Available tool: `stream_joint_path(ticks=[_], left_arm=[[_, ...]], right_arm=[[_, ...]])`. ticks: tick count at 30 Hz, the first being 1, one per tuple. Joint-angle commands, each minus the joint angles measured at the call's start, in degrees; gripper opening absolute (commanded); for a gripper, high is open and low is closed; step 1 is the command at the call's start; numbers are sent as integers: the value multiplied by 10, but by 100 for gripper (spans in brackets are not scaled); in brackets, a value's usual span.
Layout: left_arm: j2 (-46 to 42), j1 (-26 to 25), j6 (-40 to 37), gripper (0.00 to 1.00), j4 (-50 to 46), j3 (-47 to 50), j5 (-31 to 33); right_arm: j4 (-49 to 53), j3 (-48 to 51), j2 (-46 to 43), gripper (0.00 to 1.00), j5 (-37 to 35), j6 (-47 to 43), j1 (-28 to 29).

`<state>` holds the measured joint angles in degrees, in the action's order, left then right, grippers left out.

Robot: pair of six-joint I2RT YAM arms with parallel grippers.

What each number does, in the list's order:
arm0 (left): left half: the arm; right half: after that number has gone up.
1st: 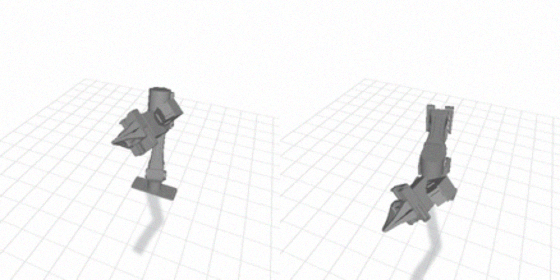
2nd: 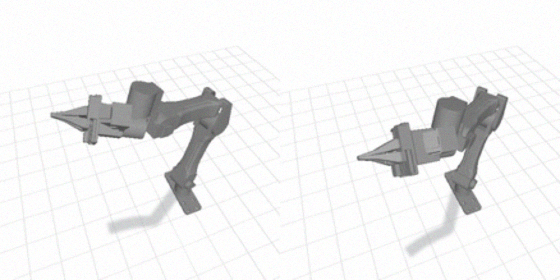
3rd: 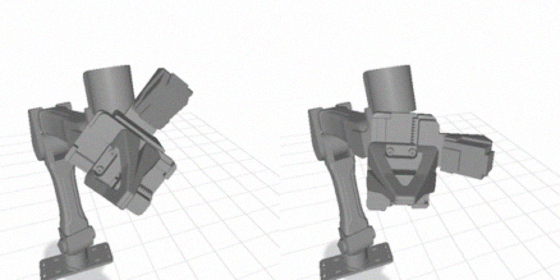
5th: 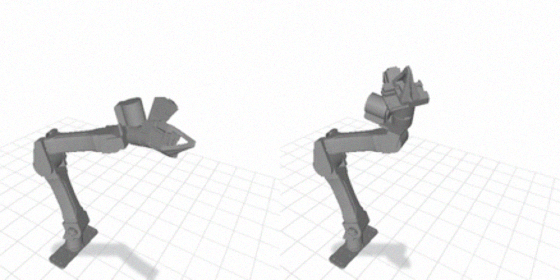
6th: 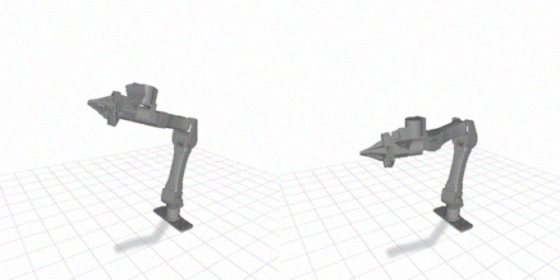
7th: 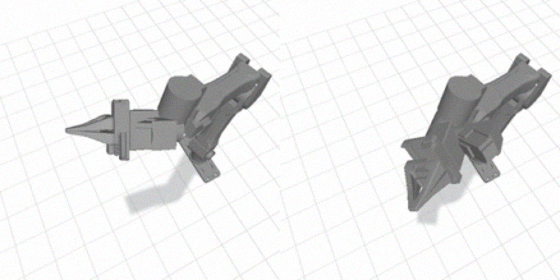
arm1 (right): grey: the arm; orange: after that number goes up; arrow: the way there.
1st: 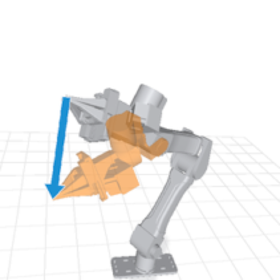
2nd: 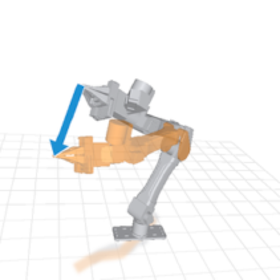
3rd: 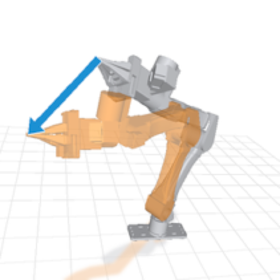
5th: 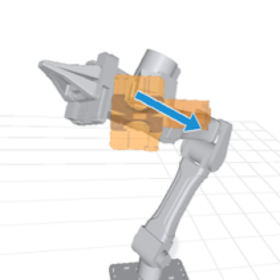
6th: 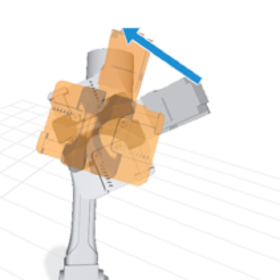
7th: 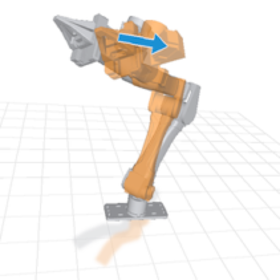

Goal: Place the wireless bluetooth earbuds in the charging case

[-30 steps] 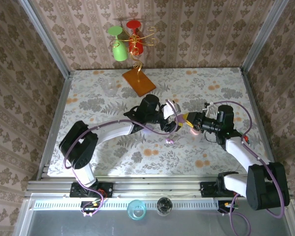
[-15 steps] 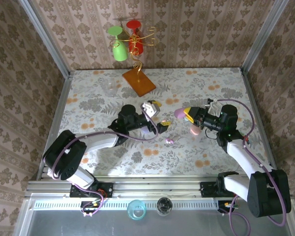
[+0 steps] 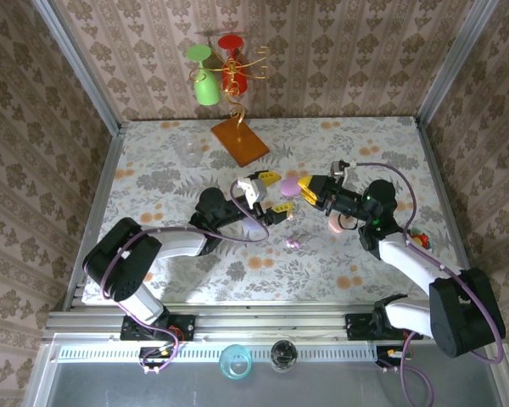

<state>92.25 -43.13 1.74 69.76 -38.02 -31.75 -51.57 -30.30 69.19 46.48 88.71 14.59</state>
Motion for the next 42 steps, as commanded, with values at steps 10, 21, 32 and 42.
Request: stream_joint_path(ticks=[10,21,32,42], left_arm=[[8,-2,-9,78,46,-24,-10],[16,4,30,66,48,-45,-22],[31,6,45,50,48,-56,-33],[28,6,43,51,48,-56,-36]], right_arm=[[-142,-14,44,13,-48,105,20],[-160,-9,65,12,-46,112,20],[-172,-10,81,11,-38,112,19],[-174,-12,78,11,-35,115,18]])
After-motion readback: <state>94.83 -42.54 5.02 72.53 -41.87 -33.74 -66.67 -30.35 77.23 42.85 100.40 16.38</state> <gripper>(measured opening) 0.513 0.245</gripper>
